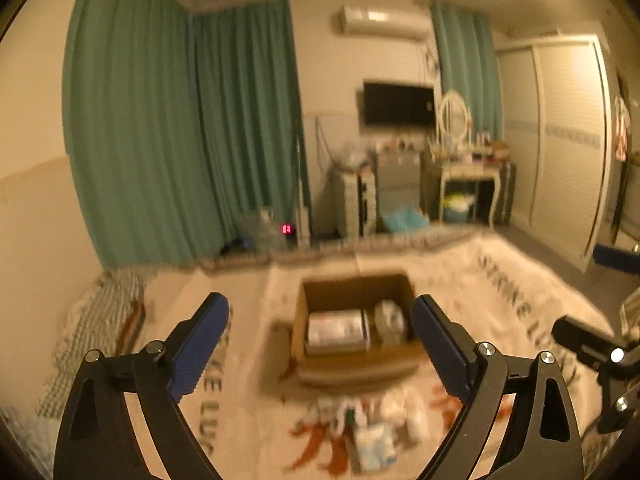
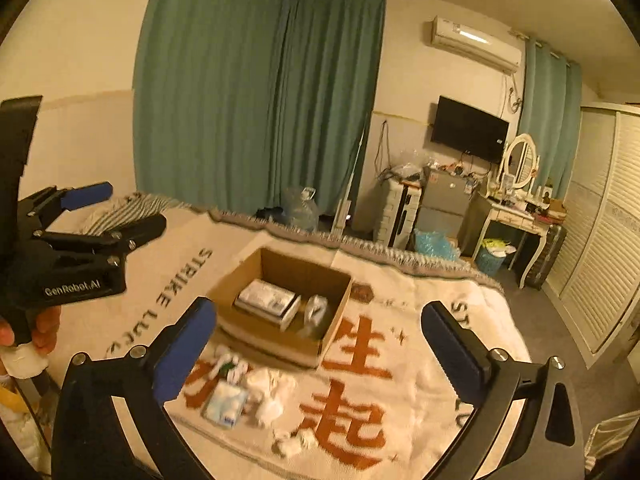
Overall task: Organize soft objects
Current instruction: 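Withdraw both open tools from the box back to the pile, then grasp the small blue tissue pack with left tool while right tool grasps white socks, then lower the blue tissue pack into the box with left tool while right tool releases the socks there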
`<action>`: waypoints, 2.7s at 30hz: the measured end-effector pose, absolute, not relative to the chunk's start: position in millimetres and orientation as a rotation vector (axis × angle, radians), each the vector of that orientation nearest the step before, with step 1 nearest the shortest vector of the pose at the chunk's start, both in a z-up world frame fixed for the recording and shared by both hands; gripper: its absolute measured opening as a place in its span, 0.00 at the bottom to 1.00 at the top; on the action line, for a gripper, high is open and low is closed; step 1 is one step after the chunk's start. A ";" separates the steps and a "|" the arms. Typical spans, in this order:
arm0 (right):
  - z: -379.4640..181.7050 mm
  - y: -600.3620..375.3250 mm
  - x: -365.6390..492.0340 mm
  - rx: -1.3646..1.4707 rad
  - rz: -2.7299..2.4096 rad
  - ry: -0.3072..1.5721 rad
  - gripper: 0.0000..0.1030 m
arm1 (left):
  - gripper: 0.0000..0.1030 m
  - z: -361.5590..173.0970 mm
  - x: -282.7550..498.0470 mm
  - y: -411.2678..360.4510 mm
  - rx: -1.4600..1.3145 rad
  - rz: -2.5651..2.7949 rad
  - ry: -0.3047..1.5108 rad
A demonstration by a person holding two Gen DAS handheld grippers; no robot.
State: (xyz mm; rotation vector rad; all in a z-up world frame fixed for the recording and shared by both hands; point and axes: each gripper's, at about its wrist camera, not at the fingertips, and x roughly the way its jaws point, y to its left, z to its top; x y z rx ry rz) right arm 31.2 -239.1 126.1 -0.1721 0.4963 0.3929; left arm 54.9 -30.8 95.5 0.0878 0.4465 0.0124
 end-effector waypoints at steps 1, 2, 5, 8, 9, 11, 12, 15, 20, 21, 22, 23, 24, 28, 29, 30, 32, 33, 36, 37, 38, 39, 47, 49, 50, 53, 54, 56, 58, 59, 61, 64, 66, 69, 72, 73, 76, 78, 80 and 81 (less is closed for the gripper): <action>116.2 -239.4 29.2 -0.174 0.399 0.510 1.00 | 0.91 84.1 56.4 -31.5 0.087 0.007 0.469; 104.5 -239.2 29.2 -0.175 0.402 0.525 1.00 | 0.91 71.6 59.4 -32.7 0.087 0.001 0.492; 62.4 -236.2 35.3 -0.202 0.405 0.582 1.00 | 0.91 27.4 67.6 -35.2 0.060 0.012 0.559; 16.4 -233.7 49.1 -0.228 0.412 0.656 1.00 | 0.91 -9.4 79.1 -41.0 0.043 0.004 0.631; 0.6 -233.2 53.9 -0.235 0.418 0.682 1.00 | 0.91 -18.9 78.0 -43.8 0.046 0.007 0.644; -27.8 -232.5 61.5 -0.241 0.440 0.729 1.00 | 0.91 -42.0 81.3 -49.8 0.050 0.030 0.676; -44.6 -232.6 66.7 -0.237 0.455 0.760 1.00 | 0.91 -52.3 80.9 -51.5 0.049 0.039 0.683; -82.0 -236.8 74.3 -0.215 0.484 0.827 1.00 | 0.91 -83.0 88.1 -50.8 0.021 0.070 0.773; -129.8 -234.1 80.4 -0.238 0.498 0.896 0.95 | 0.91 -125.8 106.3 -48.6 -0.008 0.094 0.966; -137.0 -233.9 81.8 -0.228 0.508 0.911 0.95 | 0.91 -130.6 107.2 -49.0 -0.014 0.091 0.987; -143.3 -233.7 83.4 -0.222 0.516 0.926 0.93 | 0.91 -134.5 107.6 -49.3 -0.019 0.089 1.007; -146.2 -233.2 84.3 -0.223 0.520 0.934 0.91 | 0.91 -138.3 108.5 -50.6 -0.015 0.094 1.031; -151.1 -232.1 84.3 -0.231 0.526 0.940 0.89 | 0.91 -142.1 108.4 -52.1 -0.010 0.095 1.050; -161.7 -230.1 84.3 -0.236 0.537 0.961 0.75 | 0.91 -146.3 107.0 -58.2 -0.007 0.054 1.058; -162.5 -230.2 84.6 -0.234 0.537 0.962 0.71 | 0.91 -146.3 107.1 -60.4 -0.004 0.040 1.057; -163.2 -230.5 85.1 -0.230 0.541 0.961 0.65 | 0.91 -146.5 107.6 -63.5 0.009 0.033 1.056; -163.1 -230.8 84.3 -0.221 0.549 0.963 0.58 | 0.91 -148.1 109.9 -68.3 0.033 0.016 1.059; -161.7 -231.3 83.2 -0.223 0.542 0.956 0.58 | 0.90 -149.1 111.4 -71.7 0.045 0.011 1.063; -158.6 -232.6 82.6 -0.220 0.528 0.947 0.57 | 0.90 -149.0 114.3 -80.6 0.056 -0.032 1.057; -157.6 -234.1 82.6 -0.213 0.522 0.945 0.56 | 0.90 -149.9 116.0 -82.9 0.060 -0.044 1.059; -157.2 -234.9 82.5 -0.211 0.516 0.944 0.56 | 0.89 -151.4 119.6 -82.1 0.064 -0.046 1.063; -156.6 -235.9 82.3 -0.209 0.510 0.943 0.55 | 0.83 -153.0 120.8 -84.0 0.074 -0.051 1.067; -140.6 -240.4 75.0 -0.204 0.477 0.917 0.53 | 0.52 -151.3 116.1 -70.1 -0.005 -0.098 1.094; -130.4 -239.9 70.3 -0.199 0.472 0.901 0.53 | 0.52 -143.3 109.2 -66.7 -0.008 -0.094 1.073; -124.8 -239.8 67.7 -0.195 0.470 0.892 0.53 | 0.52 -138.1 104.4 -65.9 -0.003 -0.094 1.058; -104.0 -239.3 58.1 -0.184 0.465 0.858 0.53 | 0.52 -116.5 88.3 -61.8 -0.002 -0.103 1.005; -93.5 -238.2 53.5 -0.185 0.460 0.839 0.53 | 0.52 -106.1 81.8 -60.8 -0.002 -0.107 0.980; -77.7 -236.8 46.4 -0.185 0.456 0.811 0.53 | 0.52 -83.4 69.7 -58.2 -0.002 -0.111 0.919; -54.0 -235.6 36.6 -0.182 0.453 0.771 0.53 | 0.52 -62.2 60.2 -55.9 -0.006 -0.112 0.866; -43.3 -234.5 32.8 -0.184 0.450 0.753 0.53 | 0.52 -53.5 58.3 -56.0 -0.007 -0.114 0.845; -25.4 -233.1 27.0 -0.189 0.445 0.722 0.53 | 0.52 -33.3 53.1 -53.9 -0.013 -0.119 0.798; 6.4 -229.4 20.8 -0.196 0.442 0.670 0.53 | 0.52 -3.4 47.9 -49.7 -0.023 -0.127 0.721; 27.6 -226.1 20.0 -0.201 0.439 0.630 0.53 | 0.52 14.6 46.0 -46.5 -0.023 -0.133 0.674; 56.2 -222.6 26.1 -0.189 0.435 0.575 0.53 | 0.52 37.7 51.0 -42.7 -0.002 -0.125 0.611; 77.2 -218.5 39.6 -0.168 0.439 0.542 0.53 | 0.52 54.4 63.6 -37.6 0.009 -0.125 0.567; 85.7 -214.4 48.2 -0.166 0.436 0.527 0.53 | 0.52 59.2 69.4 -34.9 0.008 -0.128 0.552; 100.8 -204.6 69.2 -0.164 0.436 0.500 0.53 | 0.52 65.7 88.1 -29.0 0.020 -0.127 0.523; 107.5 -196.4 88.1 -0.161 0.439 0.487 0.53 | 0.52 65.7 105.0 -24.7 0.033 -0.121 0.513; 108.8 -190.0 106.2 -0.156 0.435 0.482 0.53 | 0.52 62.4 126.5 -20.2 0.045 -0.119 0.507; 107.8 -185.9 117.6 -0.152 0.432 0.485 0.53 | 0.52 60.6 134.9 -18.7 0.048 -0.117 0.506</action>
